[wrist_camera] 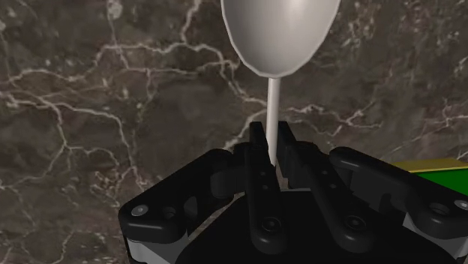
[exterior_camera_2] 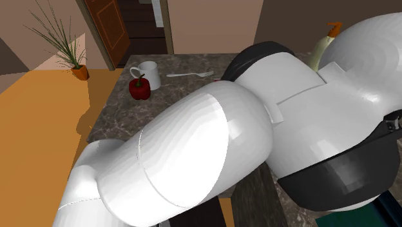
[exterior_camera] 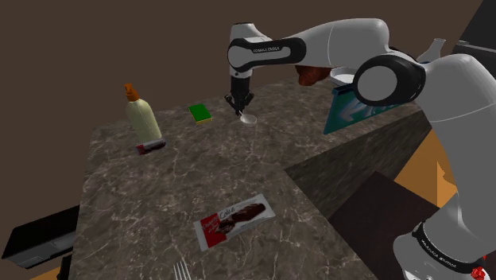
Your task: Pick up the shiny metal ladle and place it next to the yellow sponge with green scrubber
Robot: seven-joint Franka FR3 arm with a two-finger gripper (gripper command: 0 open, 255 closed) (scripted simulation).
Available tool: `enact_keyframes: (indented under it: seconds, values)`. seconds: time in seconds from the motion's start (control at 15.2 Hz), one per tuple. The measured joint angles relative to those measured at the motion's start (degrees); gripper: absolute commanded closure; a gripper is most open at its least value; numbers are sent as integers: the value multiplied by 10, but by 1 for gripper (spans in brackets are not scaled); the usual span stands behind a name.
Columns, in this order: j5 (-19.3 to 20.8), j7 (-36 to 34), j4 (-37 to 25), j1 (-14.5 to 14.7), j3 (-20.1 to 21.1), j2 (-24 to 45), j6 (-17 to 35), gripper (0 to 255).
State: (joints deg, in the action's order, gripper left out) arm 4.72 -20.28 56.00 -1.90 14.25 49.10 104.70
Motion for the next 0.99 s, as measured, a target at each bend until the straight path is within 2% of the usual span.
enact_keyframes:
  seconds: [0.46,0.53,0.99]
  values:
    - [0,0,12,-1,0,2,14,255]
    - [0,0,12,-1,0,2,15,0]
    - [0,0,2,0,0,2,5,0]
